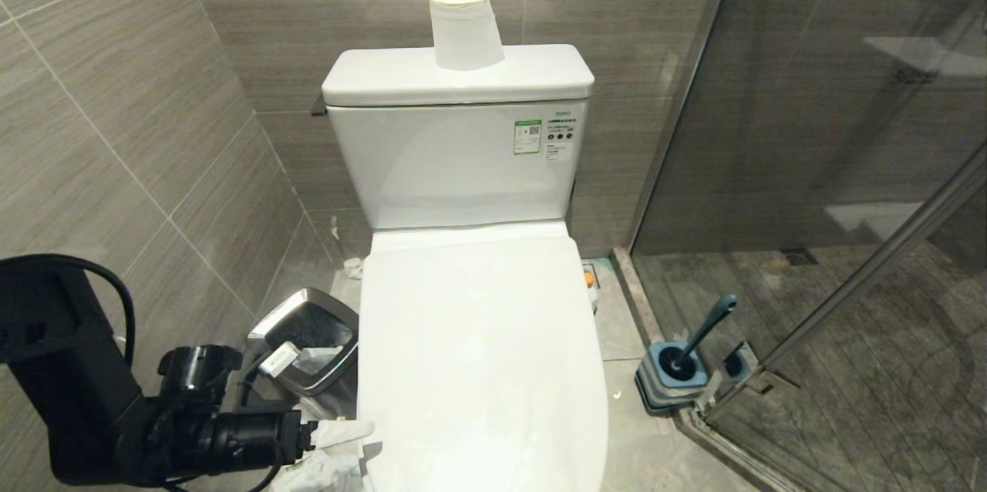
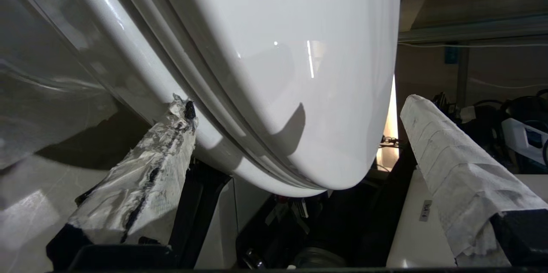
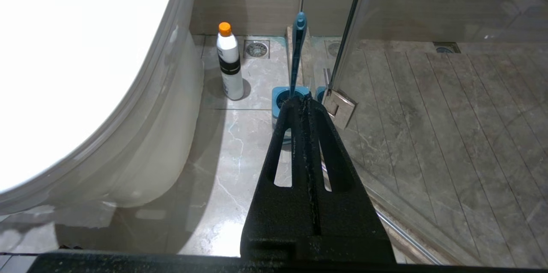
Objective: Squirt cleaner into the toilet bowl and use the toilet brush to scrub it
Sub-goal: Use the left hand to lift the toilet lid slightly
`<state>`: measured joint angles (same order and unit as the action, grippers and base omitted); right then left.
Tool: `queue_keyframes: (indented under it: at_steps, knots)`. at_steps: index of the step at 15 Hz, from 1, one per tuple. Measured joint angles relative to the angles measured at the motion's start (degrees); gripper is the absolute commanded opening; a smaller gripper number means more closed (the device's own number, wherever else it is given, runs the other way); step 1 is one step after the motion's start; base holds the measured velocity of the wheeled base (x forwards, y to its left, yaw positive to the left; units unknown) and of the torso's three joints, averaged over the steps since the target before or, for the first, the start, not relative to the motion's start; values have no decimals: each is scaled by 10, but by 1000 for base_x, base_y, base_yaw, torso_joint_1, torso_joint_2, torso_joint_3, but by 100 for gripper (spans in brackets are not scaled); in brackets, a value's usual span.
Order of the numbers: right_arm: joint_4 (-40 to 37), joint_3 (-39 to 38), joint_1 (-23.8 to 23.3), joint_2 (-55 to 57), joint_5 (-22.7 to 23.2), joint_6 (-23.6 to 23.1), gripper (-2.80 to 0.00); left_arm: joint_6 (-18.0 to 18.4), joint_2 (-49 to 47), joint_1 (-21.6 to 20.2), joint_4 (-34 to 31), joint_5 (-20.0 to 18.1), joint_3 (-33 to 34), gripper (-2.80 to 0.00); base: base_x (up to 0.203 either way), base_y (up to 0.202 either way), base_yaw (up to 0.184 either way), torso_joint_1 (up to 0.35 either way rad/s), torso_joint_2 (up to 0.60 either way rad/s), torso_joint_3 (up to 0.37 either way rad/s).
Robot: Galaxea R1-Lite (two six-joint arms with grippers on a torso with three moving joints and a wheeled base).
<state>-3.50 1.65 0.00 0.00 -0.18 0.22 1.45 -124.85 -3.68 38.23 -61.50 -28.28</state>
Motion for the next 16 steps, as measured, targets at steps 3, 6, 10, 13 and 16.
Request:
queue_keyframes:
  at_steps: [3, 6, 10, 13, 16]
  knots:
    - [0, 0, 0, 0, 0, 0, -280, 6, -8, 3, 1, 5, 1, 0, 0, 0, 0, 0, 0, 0]
    - [0, 0, 0, 0, 0, 0, -280, 12, -11, 7, 5, 9, 3, 0, 0, 0, 0, 0, 0, 0]
    - [0, 0, 0, 0, 0, 0, -280, 13, -13, 18, 6, 9, 5, 0, 0, 0, 0, 0, 0, 0]
    - [0, 0, 0, 0, 0, 0, -280, 18, -13, 29, 6, 18, 6, 0, 0, 0, 0, 0, 0, 0]
    - [0, 0, 0, 0, 0, 0, -280, 21, -12, 37, 6, 24, 7, 0, 0, 0, 0, 0, 0, 0]
